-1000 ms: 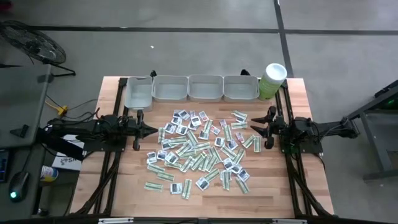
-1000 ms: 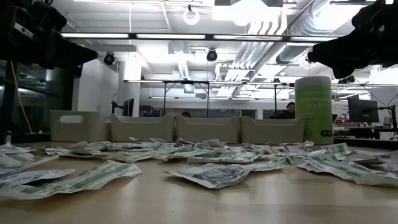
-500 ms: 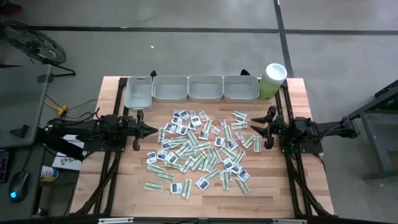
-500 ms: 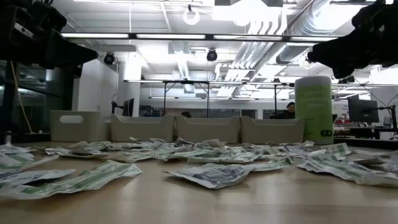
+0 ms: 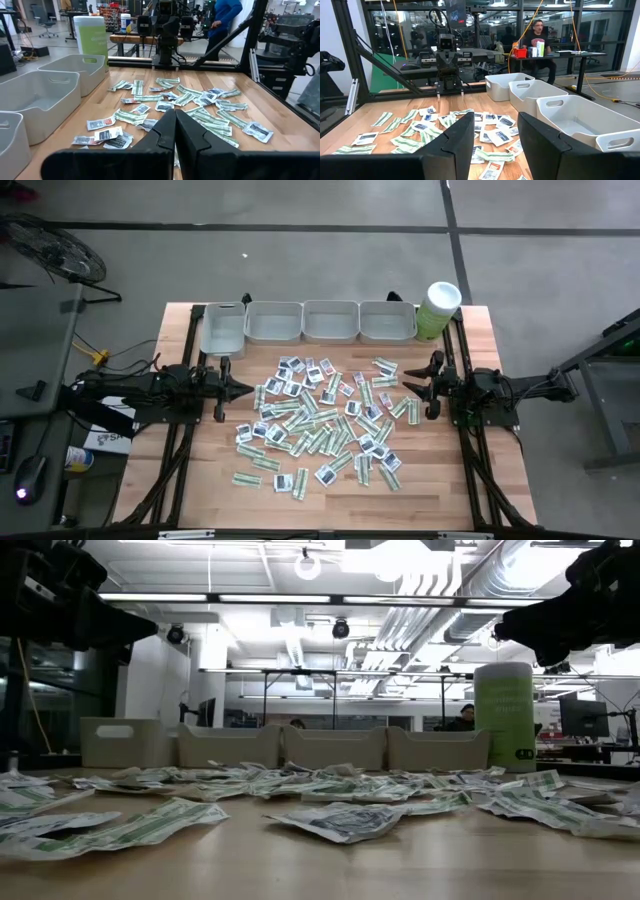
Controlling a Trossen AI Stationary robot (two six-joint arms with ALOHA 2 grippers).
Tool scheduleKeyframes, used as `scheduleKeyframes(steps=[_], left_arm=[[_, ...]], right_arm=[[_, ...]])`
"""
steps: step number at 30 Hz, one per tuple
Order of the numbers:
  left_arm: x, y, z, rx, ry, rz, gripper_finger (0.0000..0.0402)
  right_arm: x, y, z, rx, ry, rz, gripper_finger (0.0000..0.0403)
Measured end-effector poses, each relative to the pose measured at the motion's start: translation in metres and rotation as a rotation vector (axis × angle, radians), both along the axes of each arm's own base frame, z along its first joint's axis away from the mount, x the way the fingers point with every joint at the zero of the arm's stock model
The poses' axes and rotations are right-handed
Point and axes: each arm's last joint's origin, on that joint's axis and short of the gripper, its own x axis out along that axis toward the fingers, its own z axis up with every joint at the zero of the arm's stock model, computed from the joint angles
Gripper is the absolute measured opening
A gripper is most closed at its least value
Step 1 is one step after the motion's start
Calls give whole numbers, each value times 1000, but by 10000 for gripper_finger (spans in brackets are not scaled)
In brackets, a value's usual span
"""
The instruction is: Pick & Place First Aid Supplies
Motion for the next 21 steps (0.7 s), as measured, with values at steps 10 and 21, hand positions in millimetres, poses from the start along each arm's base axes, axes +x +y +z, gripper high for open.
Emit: scheduleKeyframes(steps=[10, 21], left_arm=[[0, -1, 2, -19, -31, -25, 1], [0, -1, 3, -96, -37, -37, 1]], right_arm=[[0, 0, 0, -5, 1, -2, 146], [0, 0, 3, 119, -55, 12, 145]])
